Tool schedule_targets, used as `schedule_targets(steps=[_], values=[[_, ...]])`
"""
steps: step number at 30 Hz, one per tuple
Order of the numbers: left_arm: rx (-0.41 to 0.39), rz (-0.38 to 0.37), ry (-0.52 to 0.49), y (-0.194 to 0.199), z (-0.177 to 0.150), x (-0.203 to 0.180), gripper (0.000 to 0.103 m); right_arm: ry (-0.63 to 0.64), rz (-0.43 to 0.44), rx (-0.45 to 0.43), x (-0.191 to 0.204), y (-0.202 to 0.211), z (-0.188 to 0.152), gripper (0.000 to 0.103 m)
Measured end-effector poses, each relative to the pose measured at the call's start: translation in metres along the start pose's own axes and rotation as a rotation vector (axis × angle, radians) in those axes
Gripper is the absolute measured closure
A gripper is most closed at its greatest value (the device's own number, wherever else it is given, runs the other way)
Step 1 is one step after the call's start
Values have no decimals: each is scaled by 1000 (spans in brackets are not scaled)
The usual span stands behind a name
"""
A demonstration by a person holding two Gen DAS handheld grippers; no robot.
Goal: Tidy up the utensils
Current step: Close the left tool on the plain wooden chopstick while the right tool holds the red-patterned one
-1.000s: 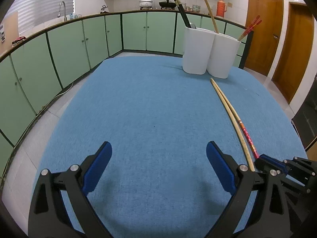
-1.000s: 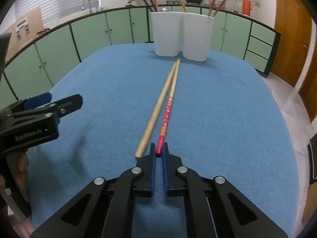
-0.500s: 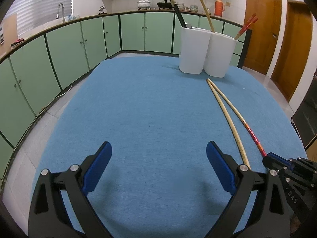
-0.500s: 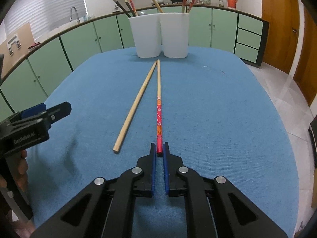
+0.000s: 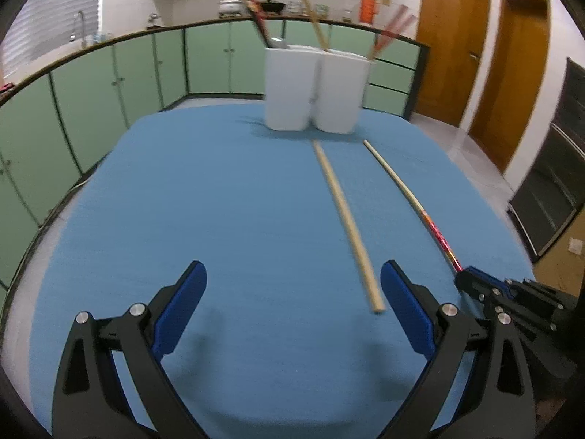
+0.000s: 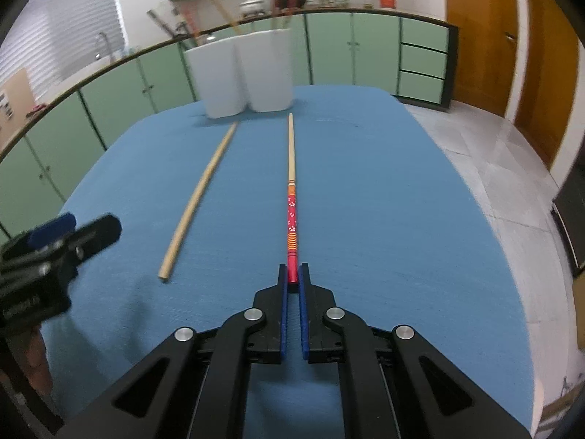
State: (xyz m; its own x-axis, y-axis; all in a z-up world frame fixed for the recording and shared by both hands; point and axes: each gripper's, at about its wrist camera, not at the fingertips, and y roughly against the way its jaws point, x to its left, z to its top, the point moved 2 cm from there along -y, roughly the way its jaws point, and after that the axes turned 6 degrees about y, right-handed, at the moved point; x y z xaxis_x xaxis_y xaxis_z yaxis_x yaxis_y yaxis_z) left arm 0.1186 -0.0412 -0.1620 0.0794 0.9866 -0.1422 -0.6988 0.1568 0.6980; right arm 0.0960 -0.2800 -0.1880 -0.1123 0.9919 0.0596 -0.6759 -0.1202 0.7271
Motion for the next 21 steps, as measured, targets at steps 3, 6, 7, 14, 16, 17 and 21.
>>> schedule_targets(steps=[3,6,7,14,16,17,21], values=[[23,-17,-30,-6,-8,-17,10,-26,-9,-10,-12,5,-2,98],[32,-11,-54,-11,-14,-27,12,-47,-10,-22,-23,10,-2,98],[39,-11,-56,-14,-15,-29,14,-53,-9,-24,-26,10,-2,98],[88,-4,-56,-23,-21,-35,38,-62,4,-33,-29,13,-3,98],[102,-5,-54,-26,-21,-38,49,-62,5,-36,-30,15,-5,98],[106,2,-56,-27,-22,-39,53,-63,6,-37,-30,15,-4,98],[100,15,-69,-26,-22,-41,77,-62,8,-37,-30,16,-5,98]])
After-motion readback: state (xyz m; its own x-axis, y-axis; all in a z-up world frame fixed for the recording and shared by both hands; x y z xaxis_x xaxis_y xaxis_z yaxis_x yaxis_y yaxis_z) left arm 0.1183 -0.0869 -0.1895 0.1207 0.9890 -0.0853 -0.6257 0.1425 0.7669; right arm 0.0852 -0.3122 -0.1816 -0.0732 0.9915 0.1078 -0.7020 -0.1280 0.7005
